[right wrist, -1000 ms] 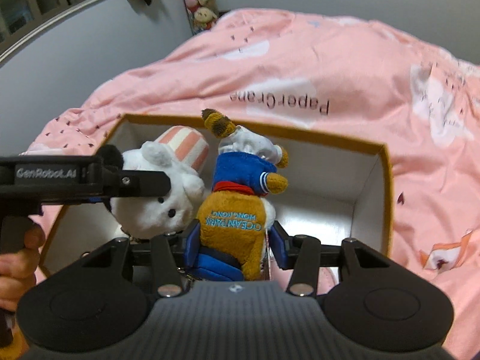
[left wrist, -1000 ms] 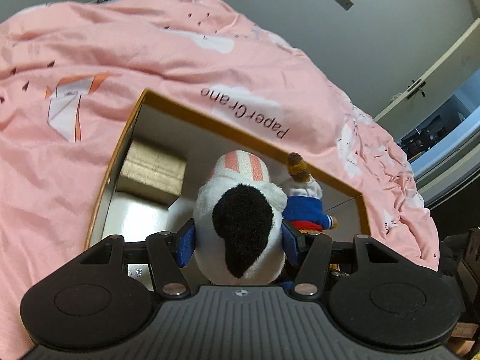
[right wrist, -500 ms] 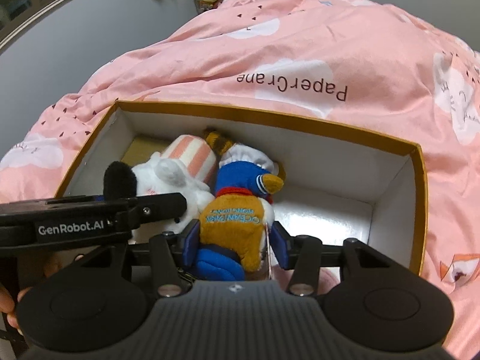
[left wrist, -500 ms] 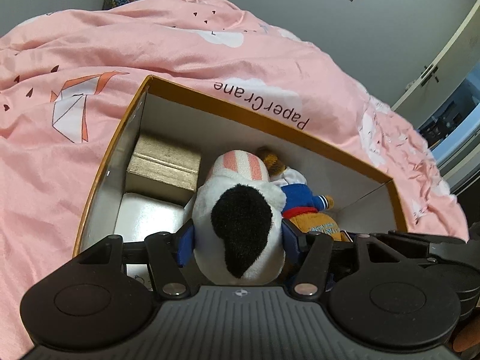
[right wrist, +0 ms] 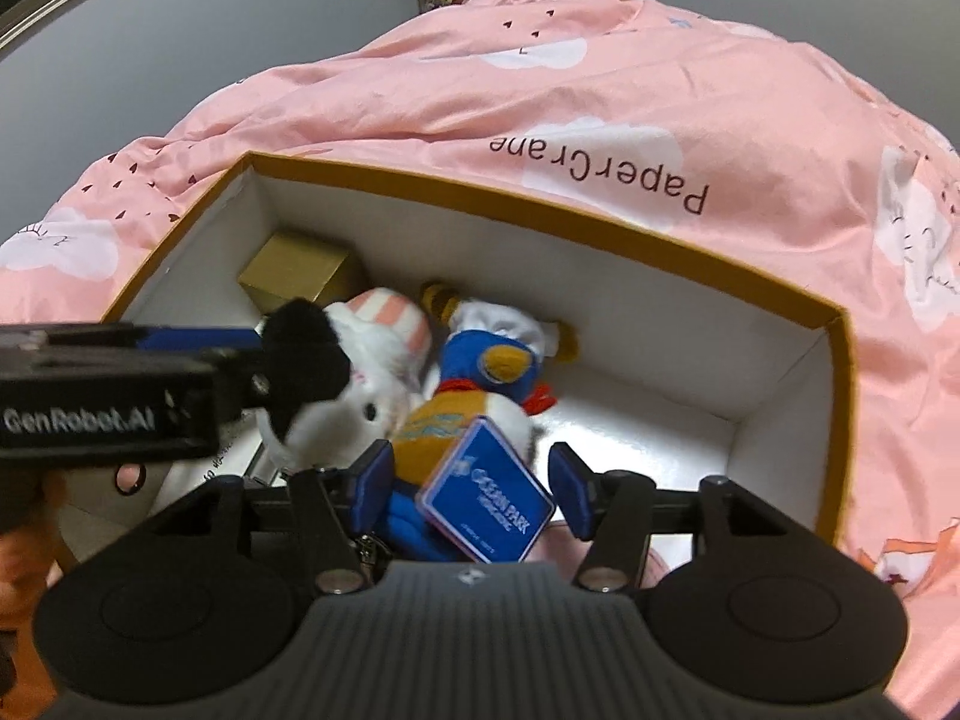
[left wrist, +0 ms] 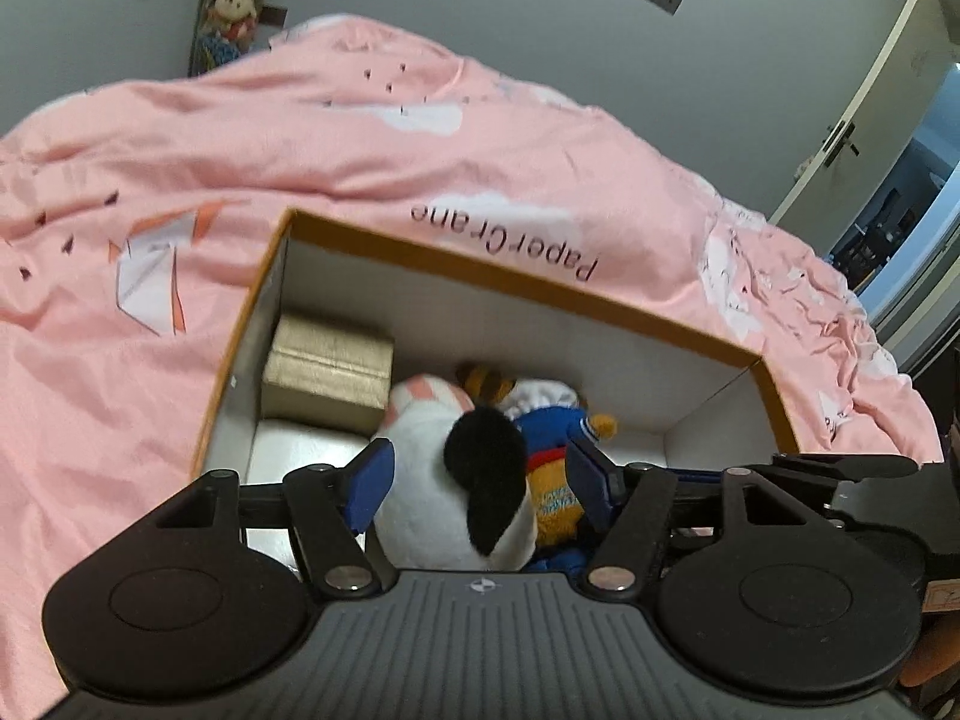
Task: Organize objects
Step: 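Open both grippers to release the plush toys into the box, then withdraw both grippers from the box toward the items beside it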
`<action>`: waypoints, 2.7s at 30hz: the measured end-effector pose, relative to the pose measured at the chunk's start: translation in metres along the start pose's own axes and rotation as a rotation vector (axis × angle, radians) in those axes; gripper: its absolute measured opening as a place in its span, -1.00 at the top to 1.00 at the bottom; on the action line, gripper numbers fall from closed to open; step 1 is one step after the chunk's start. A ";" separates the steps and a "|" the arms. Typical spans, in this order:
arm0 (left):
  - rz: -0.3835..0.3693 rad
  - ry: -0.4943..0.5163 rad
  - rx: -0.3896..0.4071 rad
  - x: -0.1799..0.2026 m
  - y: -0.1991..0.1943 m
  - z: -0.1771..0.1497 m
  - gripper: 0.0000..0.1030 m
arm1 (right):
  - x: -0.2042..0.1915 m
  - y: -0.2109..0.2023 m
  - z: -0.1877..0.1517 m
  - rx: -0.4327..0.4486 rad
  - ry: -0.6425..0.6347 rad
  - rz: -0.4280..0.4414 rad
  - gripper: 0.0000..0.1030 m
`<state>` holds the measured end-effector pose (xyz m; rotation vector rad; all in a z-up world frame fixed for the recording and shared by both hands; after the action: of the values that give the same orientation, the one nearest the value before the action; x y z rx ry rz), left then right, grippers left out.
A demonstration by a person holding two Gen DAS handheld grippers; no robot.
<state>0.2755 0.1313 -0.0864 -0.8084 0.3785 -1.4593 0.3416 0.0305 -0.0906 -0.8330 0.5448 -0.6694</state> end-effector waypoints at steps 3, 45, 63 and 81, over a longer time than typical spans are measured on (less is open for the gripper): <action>-0.012 -0.013 0.014 0.000 -0.004 0.001 -0.30 | 0.006 -0.011 0.000 0.017 -0.007 -0.014 -0.16; -0.008 -0.013 -0.033 -0.004 -0.003 -0.004 0.52 | -0.005 -0.001 0.003 -0.005 0.153 0.095 0.62; 0.024 0.095 0.080 0.014 -0.040 -0.012 0.51 | -0.015 -0.042 -0.013 0.104 0.115 0.040 0.47; -0.119 0.180 -0.063 0.057 -0.089 -0.103 0.49 | -0.018 -0.118 -0.135 0.209 0.142 -0.059 0.25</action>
<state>0.1472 0.0578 -0.0830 -0.7623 0.5218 -1.6441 0.2016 -0.0803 -0.0681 -0.6110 0.5687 -0.8295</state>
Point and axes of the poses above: each gripper's, at about its wrist camera, not at the fingertips, and y roughly the way its jaws point, x to its right, z to its top, the point moved 8 cm from there along y, roughly the way its jaws point, and after that the axes turned 10 degrees about y, right-handed, at the moved point
